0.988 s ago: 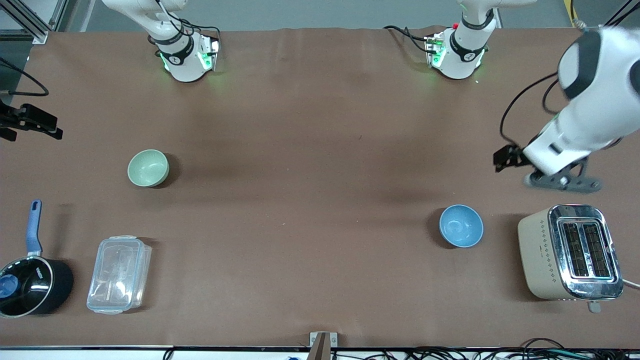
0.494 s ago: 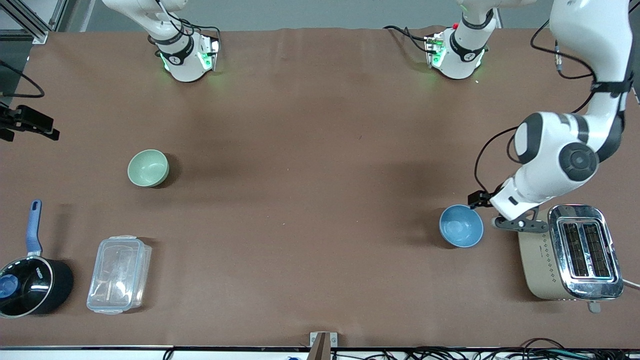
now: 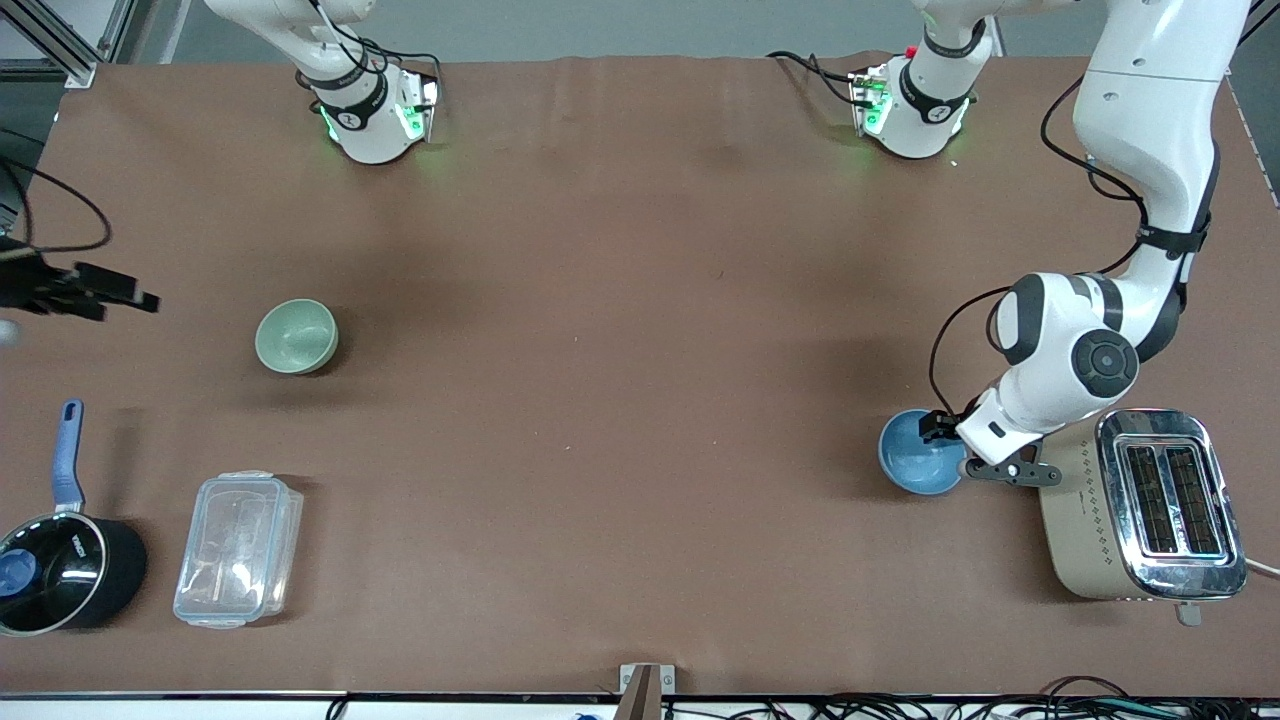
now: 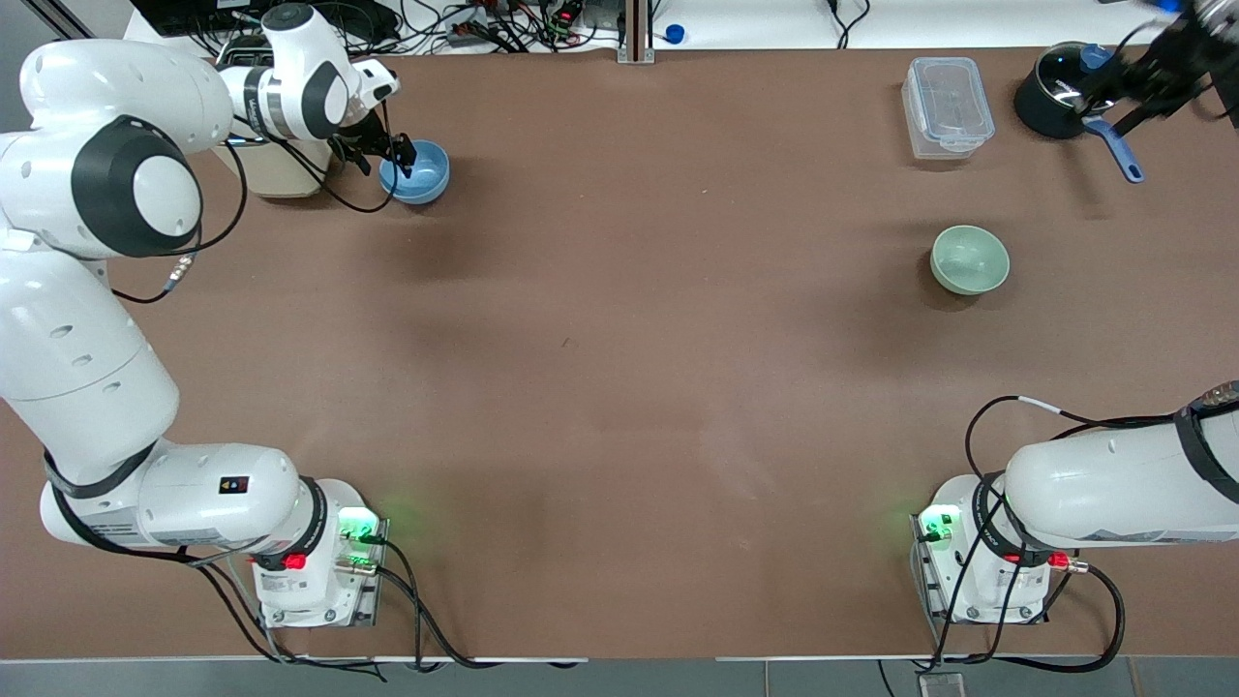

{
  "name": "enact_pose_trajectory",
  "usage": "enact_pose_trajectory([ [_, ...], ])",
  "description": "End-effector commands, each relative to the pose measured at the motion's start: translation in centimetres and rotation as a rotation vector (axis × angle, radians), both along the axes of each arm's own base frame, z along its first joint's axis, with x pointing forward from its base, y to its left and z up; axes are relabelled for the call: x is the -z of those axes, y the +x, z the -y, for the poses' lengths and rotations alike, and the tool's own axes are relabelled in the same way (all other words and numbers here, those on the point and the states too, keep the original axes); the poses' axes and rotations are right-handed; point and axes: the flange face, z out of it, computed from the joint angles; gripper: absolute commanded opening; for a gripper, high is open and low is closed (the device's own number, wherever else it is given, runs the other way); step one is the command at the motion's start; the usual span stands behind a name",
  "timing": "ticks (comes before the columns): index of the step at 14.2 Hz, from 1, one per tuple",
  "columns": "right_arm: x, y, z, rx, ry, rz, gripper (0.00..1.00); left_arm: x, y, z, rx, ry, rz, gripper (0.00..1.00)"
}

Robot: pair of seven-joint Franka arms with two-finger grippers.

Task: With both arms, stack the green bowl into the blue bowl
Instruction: 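Reach the left gripper to the blue bowl while the right gripper reaches the green bowl, then grasp the blue bowl rim with the left gripper and slide it toward the green bowl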

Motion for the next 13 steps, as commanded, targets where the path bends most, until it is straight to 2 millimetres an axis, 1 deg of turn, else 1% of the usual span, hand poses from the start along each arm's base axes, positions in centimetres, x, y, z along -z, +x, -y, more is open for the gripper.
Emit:
enact_pose_trajectory([
  [1, 5.1, -1.3, -0.8, 0.033, 0.004, 0.037, 1.00, 0.6, 0.9, -1.6, -0.009, 0.015, 0.012, 0.53],
  [2, 6.6, -0.9, -0.7, 0.036, -0.012, 0.032, 1.00, 0.9, 1.1, -1.6, -0.010, 0.014, 0.011, 0.42],
  [3, 8.6, -0.6, -0.5, 0.038, -0.025, 0.012, 1.00, 1.1, 1.1, -1.7, -0.014, 0.013, 0.007, 0.28],
  [4, 10.6, -0.4, -0.1, 0.035, -0.039, -0.002, 1.00, 0.8, 1.1, -1.8, -0.022, 0.008, 0.005, 0.12],
  [5, 12.5, -0.6, 0.5, 0.041, -0.047, -0.026, 1.00, 0.9, 1.1, -1.5, -0.027, 0.002, 0.000, 0.03],
  [6, 13.7, -0.7, 0.7, 0.045, -0.049, -0.048, 1.00, 1.2, 0.9, -1.0, -0.036, 0.001, -0.006, 0.01],
  [7, 14.9, -1.0, 0.6, 0.044, -0.048, -0.073, 1.00, 1.1, 0.9, -0.6, -0.058, -0.001, -0.007, 0.00],
  [8, 16.7, -1.9, 0.5, 0.046, -0.044, -0.106, 1.00, 0.8, 1.0, -0.2, -0.065, 0.000, -0.006, 0.00],
  [9, 17.8, -2.7, 0.4, 0.053, -0.051, -0.112, 0.99, 0.4, 1.1, 0.5, -0.065, -0.003, -0.007, 0.00],
  [10, 18.7, -3.4, 0.1, 0.055, -0.063, -0.108, 0.98, -0.5, 1.3, 2.3, -0.054, -0.015, -0.015, 0.00],
  [11, 19.2, -3.7, 0.0, 0.064, -0.073, -0.101, 0.96, -2.0, 1.7, 4.2, -0.065, -0.025, -0.035, 0.00],
  [12, 19.8, -3.9, 0.0, 0.069, -0.081, -0.104, 0.93, -3.6, 1.9, 5.8, -0.090, -0.031, -0.055, 0.00],
  [13, 20.5, -4.0, 0.1, 0.071, -0.084, -0.115, 0.88, -4.7, 1.6, 8.2, -0.106, -0.041, -0.084, 0.00],
])
